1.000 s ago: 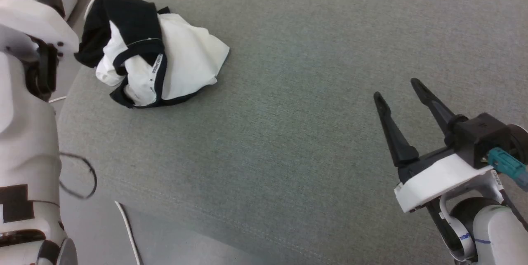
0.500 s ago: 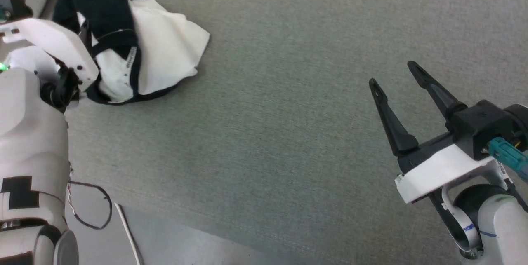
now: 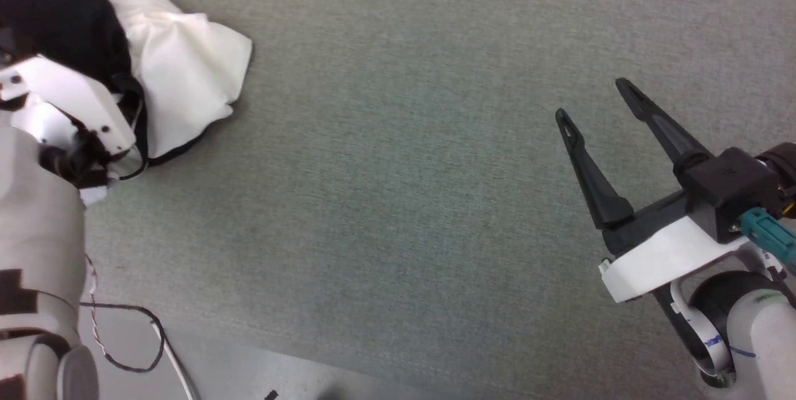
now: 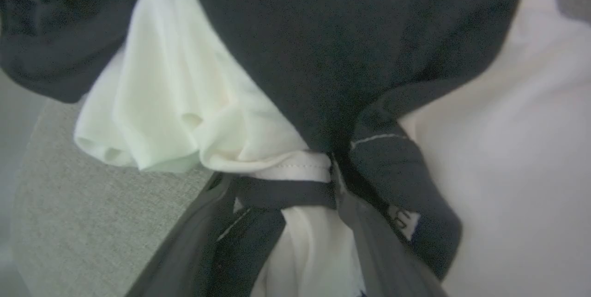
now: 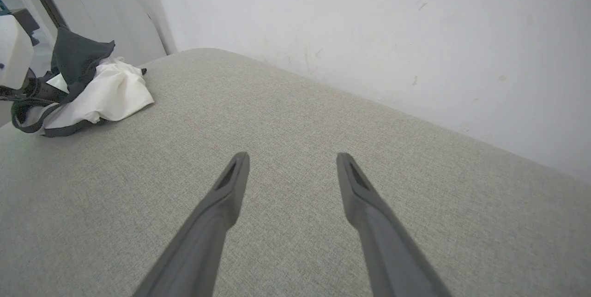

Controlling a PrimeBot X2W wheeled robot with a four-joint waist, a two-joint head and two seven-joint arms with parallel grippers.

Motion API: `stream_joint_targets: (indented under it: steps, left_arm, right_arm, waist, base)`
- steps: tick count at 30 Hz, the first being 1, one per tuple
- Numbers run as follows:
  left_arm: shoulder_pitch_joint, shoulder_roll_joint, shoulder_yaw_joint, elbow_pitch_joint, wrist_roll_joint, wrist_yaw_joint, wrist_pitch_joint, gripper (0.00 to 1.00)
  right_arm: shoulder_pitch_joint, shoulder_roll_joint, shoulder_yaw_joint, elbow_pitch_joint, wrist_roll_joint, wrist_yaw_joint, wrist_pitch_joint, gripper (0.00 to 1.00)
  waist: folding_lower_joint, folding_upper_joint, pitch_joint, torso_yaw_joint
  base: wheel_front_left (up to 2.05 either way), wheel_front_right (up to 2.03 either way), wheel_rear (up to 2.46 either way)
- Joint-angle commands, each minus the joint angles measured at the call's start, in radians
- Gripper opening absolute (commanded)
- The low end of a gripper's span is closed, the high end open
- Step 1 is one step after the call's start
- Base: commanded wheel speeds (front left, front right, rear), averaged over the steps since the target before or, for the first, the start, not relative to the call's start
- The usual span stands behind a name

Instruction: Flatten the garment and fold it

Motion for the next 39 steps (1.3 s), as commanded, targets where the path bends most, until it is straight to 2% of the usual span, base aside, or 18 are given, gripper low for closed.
stream_joint_targets:
  steps: [1,3,4,5,6,10,13,20,27,32,39]
  left_arm:
    - [0.011,-0.014,-0.003,0.022,-0.005,-0.005,0.028,1.00]
    - [0.015,-0.016,-0.005,0.034,-0.013,-0.007,0.073,0.98]
    - [0.018,-0.016,-0.006,0.037,-0.016,-0.008,0.090,0.61]
    - [0.020,-0.014,-0.007,0.038,-0.017,-0.006,0.091,0.19]
    - [0.022,-0.014,-0.008,0.041,-0.018,-0.004,0.099,0.00]
    - [0.035,-0.015,-0.014,0.047,-0.021,0.000,0.115,0.00]
    - [0.038,-0.005,-0.027,0.036,-0.008,0.013,0.074,0.00]
    - [0.018,0.031,-0.081,-0.041,0.055,0.046,-0.138,0.00]
    - [-0.029,0.048,-0.147,-0.121,0.122,0.040,-0.380,0.00]
    - [-0.074,0.056,-0.194,-0.156,0.162,0.026,-0.532,0.00]
    - [-0.107,0.040,-0.238,-0.238,0.190,0.015,-0.611,0.00]
  right_arm:
    - [-0.016,-0.004,0.002,-0.008,-0.004,-0.002,0.004,1.00]
    - [-0.019,-0.008,0.004,-0.010,-0.004,-0.002,0.004,1.00]
    - [-0.019,-0.009,0.004,-0.011,-0.004,-0.002,0.004,1.00]
    - [-0.019,-0.010,0.005,-0.011,-0.004,-0.002,0.004,1.00]
    - [-0.019,-0.010,0.005,-0.010,-0.004,-0.002,0.003,1.00]
    - [-0.013,-0.007,0.004,0.000,-0.001,-0.002,0.000,1.00]
    - [-0.010,-0.002,0.006,0.014,0.007,-0.002,-0.007,1.00]
    - [0.012,0.019,-0.006,0.062,0.036,-0.002,-0.036,1.00]
    - [0.043,0.051,-0.026,0.111,0.061,-0.002,-0.065,1.00]
    - [0.061,0.076,-0.053,0.147,0.071,-0.002,-0.095,1.00]
    - [0.093,0.105,-0.084,0.181,0.074,-0.002,-0.132,1.00]
  waist:
    - [-0.0001,0.0000,0.018,-0.019]
    - [-0.0001,0.0000,0.022,-0.026]
    - [-0.0001,0.0000,0.023,-0.028]
    - [-0.0001,0.0000,0.024,-0.030]
    - [-0.0001,0.0000,0.022,-0.032]
    - [-0.0001,0.0000,0.000,-0.032]
    - [-0.0001,0.0000,-0.029,-0.026]
    - [-0.0001,0.0000,-0.126,0.012]
    - [-0.0001,0.0000,-0.219,0.057]
    - [-0.0001,0.0000,-0.283,0.065]
    - [-0.0001,0.0000,-0.364,0.033]
  base:
    - [0.00,0.00,0.00]
    - [0.00,0.00,0.00]
    - [0.00,0.00,0.00]
    - [0.00,0.00,0.00]
    - [0.00,0.00,0.00]
    - [0.00,0.00,0.00]
    - [0.00,0.00,0.00]
    - [0.00,0.00,0.00]
    - [0.00,0.00,0.00]
    - [0.00,0.00,0.00]
    - [0.00,0.00,0.00]
